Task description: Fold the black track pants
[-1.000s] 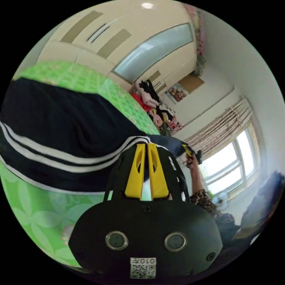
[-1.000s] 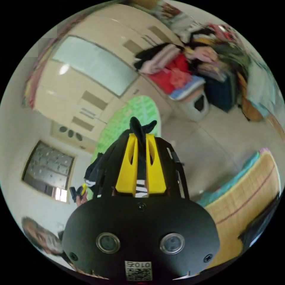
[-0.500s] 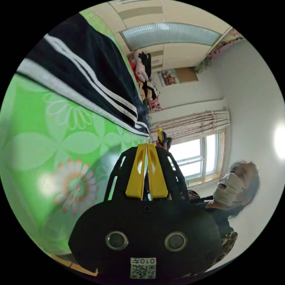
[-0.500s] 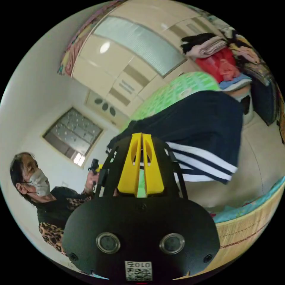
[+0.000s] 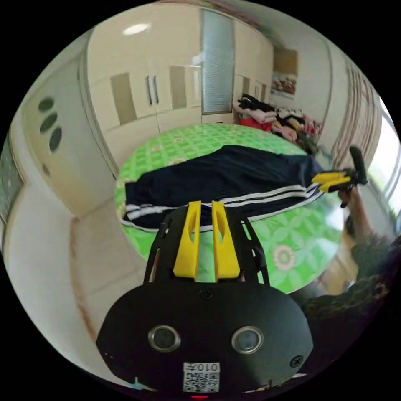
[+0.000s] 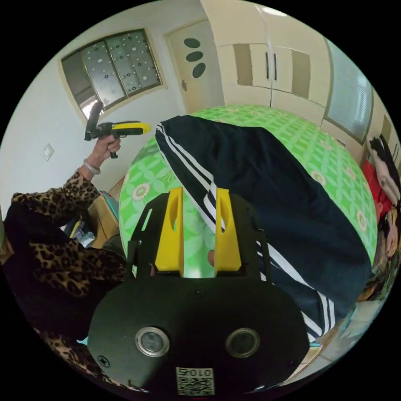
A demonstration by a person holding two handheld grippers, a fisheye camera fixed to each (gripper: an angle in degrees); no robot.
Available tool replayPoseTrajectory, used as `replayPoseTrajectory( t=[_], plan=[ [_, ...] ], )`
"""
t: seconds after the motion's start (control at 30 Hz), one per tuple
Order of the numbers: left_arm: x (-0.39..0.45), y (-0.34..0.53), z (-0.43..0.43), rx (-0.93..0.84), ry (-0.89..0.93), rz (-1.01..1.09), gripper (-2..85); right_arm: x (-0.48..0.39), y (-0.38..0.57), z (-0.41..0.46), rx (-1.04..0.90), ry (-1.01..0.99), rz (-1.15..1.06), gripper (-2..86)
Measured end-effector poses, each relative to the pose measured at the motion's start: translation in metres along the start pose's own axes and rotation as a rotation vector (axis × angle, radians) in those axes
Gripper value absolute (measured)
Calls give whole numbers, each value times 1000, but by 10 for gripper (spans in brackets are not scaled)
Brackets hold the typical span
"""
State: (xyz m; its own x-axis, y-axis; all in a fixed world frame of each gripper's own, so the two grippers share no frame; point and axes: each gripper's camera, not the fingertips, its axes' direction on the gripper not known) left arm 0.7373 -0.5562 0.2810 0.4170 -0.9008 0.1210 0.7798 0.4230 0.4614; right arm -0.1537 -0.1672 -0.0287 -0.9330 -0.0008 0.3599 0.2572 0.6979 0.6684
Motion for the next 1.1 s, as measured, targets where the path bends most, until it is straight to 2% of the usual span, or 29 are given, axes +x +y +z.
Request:
replayPoseTrajectory(
  t=[0.23, 0.37, 0.5, 0.87, 1.1],
  plan=[
    [50, -3, 16, -68, -228, 338, 78, -57, -5, 65, -30, 209, -17, 122],
    [59, -6, 30, -104, -308, 419, 81, -56, 5, 85, -22, 172, 30, 119],
    [61, -18, 35, -118, -303, 489, 69, -48, 17, 101, -29, 100, 75, 113],
    [37, -29, 51, -165, -237, 415, 2, -21, 58, 131, 12, 5, 225, 88],
    [5, -25, -42, 100, -201, 270, -3, -16, 84, 131, 114, -56, 277, 99]
  ],
)
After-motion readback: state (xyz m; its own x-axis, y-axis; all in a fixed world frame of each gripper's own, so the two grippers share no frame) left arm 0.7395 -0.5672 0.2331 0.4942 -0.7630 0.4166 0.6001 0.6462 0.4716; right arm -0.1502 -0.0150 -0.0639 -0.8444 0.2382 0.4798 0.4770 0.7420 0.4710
